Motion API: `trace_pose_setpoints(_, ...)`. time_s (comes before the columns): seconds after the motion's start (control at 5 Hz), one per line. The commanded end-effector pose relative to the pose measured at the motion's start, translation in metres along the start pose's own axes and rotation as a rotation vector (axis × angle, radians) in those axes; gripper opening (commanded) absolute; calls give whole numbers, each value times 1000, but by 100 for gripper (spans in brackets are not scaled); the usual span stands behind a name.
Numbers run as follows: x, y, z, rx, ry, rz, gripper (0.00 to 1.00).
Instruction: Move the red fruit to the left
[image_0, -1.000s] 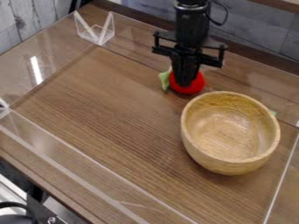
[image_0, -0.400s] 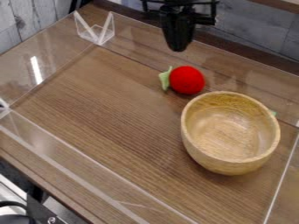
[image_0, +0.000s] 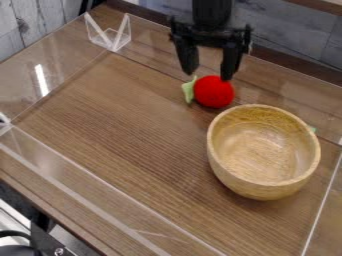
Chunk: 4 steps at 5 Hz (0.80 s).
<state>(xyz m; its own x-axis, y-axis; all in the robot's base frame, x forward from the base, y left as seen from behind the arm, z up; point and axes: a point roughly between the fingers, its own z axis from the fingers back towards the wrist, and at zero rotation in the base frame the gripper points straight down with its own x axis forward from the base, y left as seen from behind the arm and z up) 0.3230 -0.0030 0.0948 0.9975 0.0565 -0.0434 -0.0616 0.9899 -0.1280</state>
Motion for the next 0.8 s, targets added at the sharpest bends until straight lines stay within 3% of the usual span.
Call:
trace_pose_setpoints(0.0,23,-6,4,32,-56,-58,100)
trace_pose_setpoints(0.6,51,-5,-31,84,-37,-124,100)
